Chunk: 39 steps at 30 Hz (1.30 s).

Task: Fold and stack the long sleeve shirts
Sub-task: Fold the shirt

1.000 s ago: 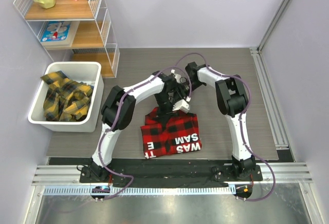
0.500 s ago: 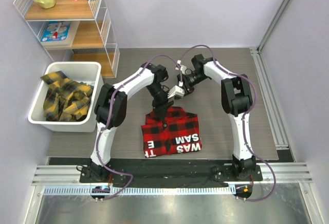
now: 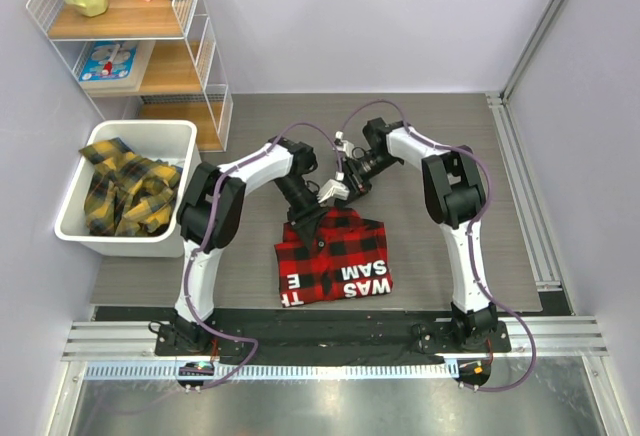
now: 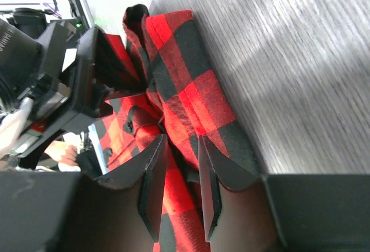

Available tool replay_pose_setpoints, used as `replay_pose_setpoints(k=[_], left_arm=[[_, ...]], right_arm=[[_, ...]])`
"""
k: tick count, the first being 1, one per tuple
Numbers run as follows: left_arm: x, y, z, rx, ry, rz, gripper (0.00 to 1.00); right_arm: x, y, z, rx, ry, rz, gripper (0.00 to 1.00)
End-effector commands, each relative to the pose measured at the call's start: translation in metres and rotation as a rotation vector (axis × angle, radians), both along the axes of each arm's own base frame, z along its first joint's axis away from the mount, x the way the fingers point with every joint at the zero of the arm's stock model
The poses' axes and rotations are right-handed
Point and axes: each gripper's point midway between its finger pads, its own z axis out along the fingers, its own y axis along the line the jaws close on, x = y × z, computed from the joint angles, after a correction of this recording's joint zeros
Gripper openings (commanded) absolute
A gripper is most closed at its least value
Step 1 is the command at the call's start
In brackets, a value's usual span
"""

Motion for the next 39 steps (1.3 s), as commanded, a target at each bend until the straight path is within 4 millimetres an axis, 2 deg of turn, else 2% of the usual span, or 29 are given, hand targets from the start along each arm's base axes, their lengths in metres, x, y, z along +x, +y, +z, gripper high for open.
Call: replay_pose_setpoints(k=[1,2,4,5,8,10,16,29,35,39], left_arm=[[0.01,-0.01,0.015,-0.058,-0.043,0.003,0.38],[0.006,-0.011,0.018,-0.055,-0.039,-0.008,0.28],[0.01,-0.015,0.027,-0.072,-0.061,-0.019,0.21],[0.009,-0.015,0.03,-0.071,-0.063,-0.027,0.15],[0.013,-0.02,0.038,-0.081,-0.079,-0.035,0.04],[0.017,-0.022,0.043,-0.081,-0.078,-0.036,0.0],[0.026,-0.027,0.049,-0.091,-0.1,-0.044,0.0],[0.071,-0.026,0.042,-0.107,-0.185,-0.002,0.0],[0.073,-0.03,0.044,-0.148,-0.213,-0.018,0.0],[0.084,-0.033,0.043,-0.172,-0.277,-0.006,0.0]], right_arm=[[-0.002,-0.002,-0.013,-0.018,-0.025,0.034,0.34],[-0.002,-0.003,-0.015,-0.021,-0.024,0.036,0.33],[-0.002,-0.002,-0.019,-0.025,-0.028,0.046,0.33],[-0.002,-0.002,-0.019,-0.023,-0.033,0.05,0.33],[-0.003,-0.002,-0.023,-0.029,-0.04,0.064,0.33],[-0.003,-0.003,-0.024,-0.034,-0.052,0.075,0.33],[-0.002,-0.007,-0.029,-0.055,-0.074,0.091,0.32],[-0.003,-0.007,-0.027,-0.046,-0.073,0.121,0.31],[-0.002,-0.008,-0.027,-0.042,-0.071,0.132,0.32],[-0.001,-0.006,-0.026,-0.032,-0.069,0.14,0.31]])
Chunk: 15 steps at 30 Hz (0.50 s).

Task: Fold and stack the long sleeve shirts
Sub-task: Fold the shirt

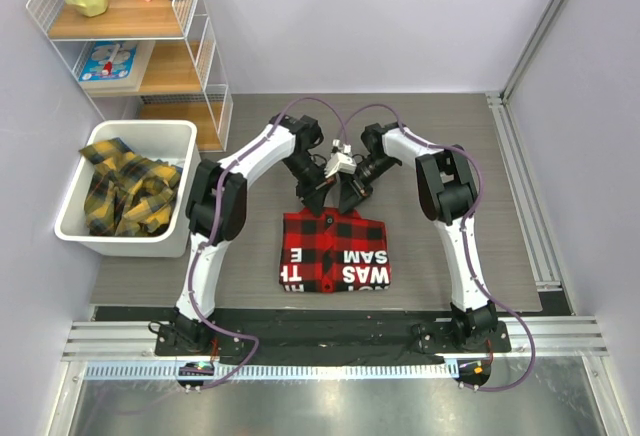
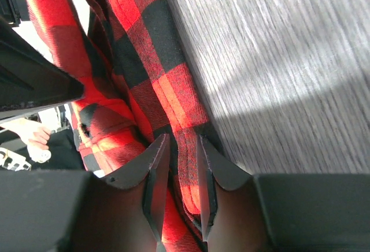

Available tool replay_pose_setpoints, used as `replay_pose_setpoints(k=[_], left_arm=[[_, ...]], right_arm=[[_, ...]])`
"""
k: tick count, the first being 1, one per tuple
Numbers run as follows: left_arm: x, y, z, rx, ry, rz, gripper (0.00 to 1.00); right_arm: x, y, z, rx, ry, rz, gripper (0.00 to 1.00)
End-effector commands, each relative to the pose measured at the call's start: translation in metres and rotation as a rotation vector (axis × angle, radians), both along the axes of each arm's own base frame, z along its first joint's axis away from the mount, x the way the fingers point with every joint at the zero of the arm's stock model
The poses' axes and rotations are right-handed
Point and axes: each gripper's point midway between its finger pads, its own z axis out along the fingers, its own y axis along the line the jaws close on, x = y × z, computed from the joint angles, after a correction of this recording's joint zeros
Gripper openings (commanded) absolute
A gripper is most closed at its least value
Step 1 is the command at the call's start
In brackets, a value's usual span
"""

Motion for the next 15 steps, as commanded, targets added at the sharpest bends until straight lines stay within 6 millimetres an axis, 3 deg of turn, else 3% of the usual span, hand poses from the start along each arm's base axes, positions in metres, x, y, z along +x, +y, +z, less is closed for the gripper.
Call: replay_pose_setpoints(k=[1,9,15], left_arm=[[0.021,-0.008,0.018,-0.087,-0.12,0.013,0.0],[0.042,-0.008,0.02,-0.122,-0.187,0.059,0.0],[0.046,-0.008,0.025,-0.134,-0.209,0.066,0.0]], right_arm=[[0.007,0.002,0.004,0.014,-0.034,0.029,0.31],[0.009,0.001,0.005,0.024,-0.027,0.031,0.31],[0.012,0.001,0.004,0.026,-0.023,0.032,0.31]])
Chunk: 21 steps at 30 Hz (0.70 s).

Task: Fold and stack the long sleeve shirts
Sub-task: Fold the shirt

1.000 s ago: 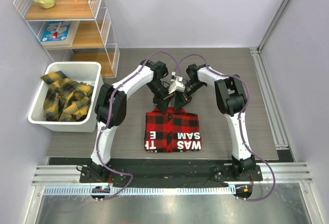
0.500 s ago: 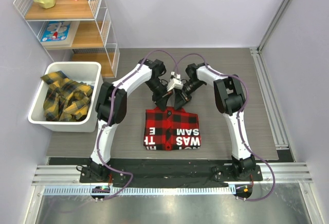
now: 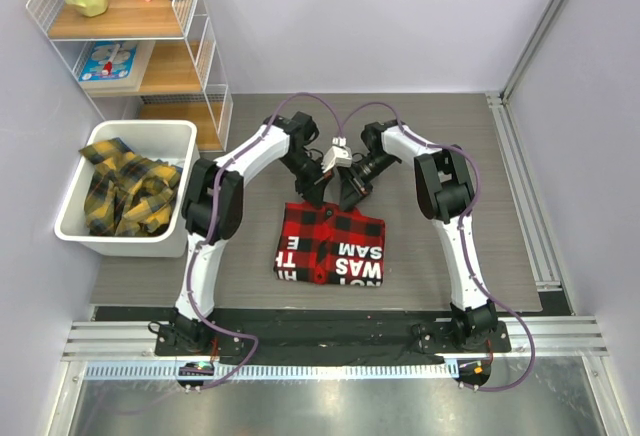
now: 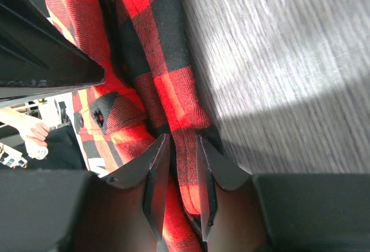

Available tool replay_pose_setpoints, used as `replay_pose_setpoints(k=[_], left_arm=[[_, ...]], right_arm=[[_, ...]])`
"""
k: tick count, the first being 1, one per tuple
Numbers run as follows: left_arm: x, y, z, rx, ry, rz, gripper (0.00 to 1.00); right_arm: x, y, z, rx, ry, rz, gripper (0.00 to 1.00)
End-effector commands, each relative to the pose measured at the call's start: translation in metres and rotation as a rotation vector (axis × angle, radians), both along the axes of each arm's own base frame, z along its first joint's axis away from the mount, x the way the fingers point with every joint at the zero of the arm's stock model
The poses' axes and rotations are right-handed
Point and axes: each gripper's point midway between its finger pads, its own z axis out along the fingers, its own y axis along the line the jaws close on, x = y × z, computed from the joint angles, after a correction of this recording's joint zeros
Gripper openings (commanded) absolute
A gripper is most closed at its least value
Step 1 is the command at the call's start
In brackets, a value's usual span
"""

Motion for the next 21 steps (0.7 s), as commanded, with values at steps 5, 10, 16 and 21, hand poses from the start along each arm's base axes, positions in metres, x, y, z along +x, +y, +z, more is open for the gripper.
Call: replay_pose_setpoints(k=[5,10,16,21], left_arm=[[0.024,-0.007,0.044,-0.125,-0.169,0.022,0.0],[0.025,-0.008,0.043,-0.147,-0.183,0.032,0.0],[0.038,-0.013,0.034,-0.151,-0.209,0.081,0.0],[0.048,-0.014,0.01,-0.125,-0.2,0.12,0.0]], right_arm=[[0.01,0.0,0.003,0.021,-0.028,0.01,0.31],[0.012,-0.002,0.005,0.022,-0.033,0.01,0.31],[0.012,-0.002,0.006,0.028,-0.036,0.012,0.31],[0.023,-0.008,0.01,0.006,-0.074,0.006,0.33]])
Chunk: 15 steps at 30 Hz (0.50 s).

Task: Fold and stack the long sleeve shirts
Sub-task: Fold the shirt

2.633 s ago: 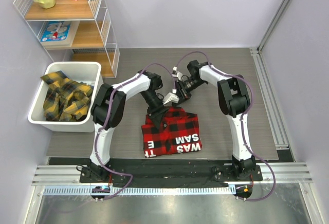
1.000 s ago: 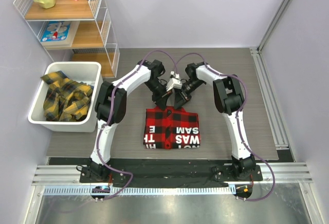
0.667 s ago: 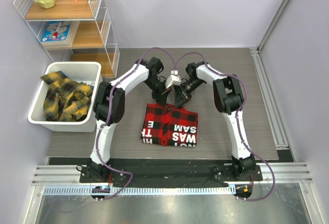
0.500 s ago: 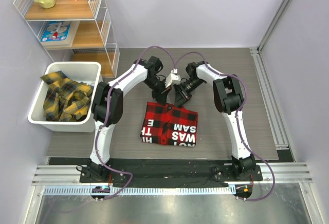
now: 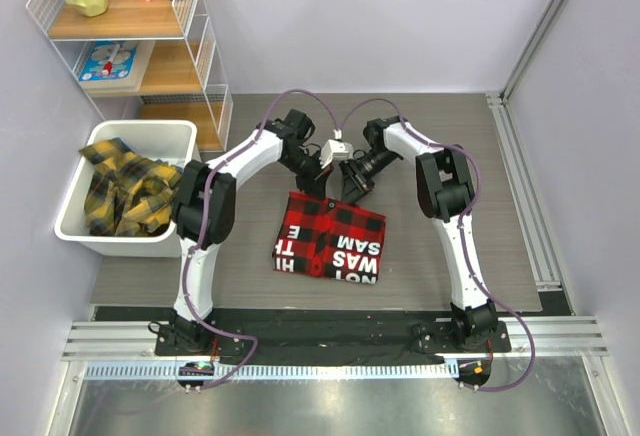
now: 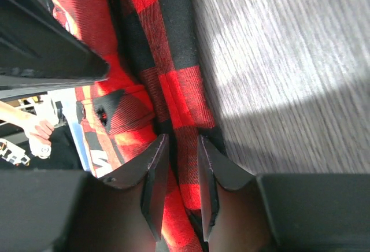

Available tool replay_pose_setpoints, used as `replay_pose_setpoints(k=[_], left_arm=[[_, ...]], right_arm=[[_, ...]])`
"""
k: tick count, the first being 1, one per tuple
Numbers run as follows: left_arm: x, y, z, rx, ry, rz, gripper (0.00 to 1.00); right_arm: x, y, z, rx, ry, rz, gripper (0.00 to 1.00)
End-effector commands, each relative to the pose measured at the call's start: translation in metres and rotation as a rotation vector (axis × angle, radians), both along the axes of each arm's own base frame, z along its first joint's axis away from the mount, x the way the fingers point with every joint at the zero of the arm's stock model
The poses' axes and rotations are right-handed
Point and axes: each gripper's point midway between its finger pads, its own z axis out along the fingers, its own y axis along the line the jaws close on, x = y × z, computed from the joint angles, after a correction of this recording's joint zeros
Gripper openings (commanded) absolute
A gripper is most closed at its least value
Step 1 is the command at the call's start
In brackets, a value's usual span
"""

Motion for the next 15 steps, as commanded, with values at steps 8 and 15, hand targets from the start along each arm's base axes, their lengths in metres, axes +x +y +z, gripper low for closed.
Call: replay_pose_setpoints(k=[8,15], left_arm=[[0.029,-0.003,0.002,-0.012,-0.028,0.048,0.32],[0.023,0.032,0.032,0.008,0.095,0.085,0.63]], right_arm=[[0.044,-0.048,0.045,-0.093,-0.159,-0.064,0.5],[0.016,-0.096,0.079,-0.168,-0.128,-0.053,0.7]])
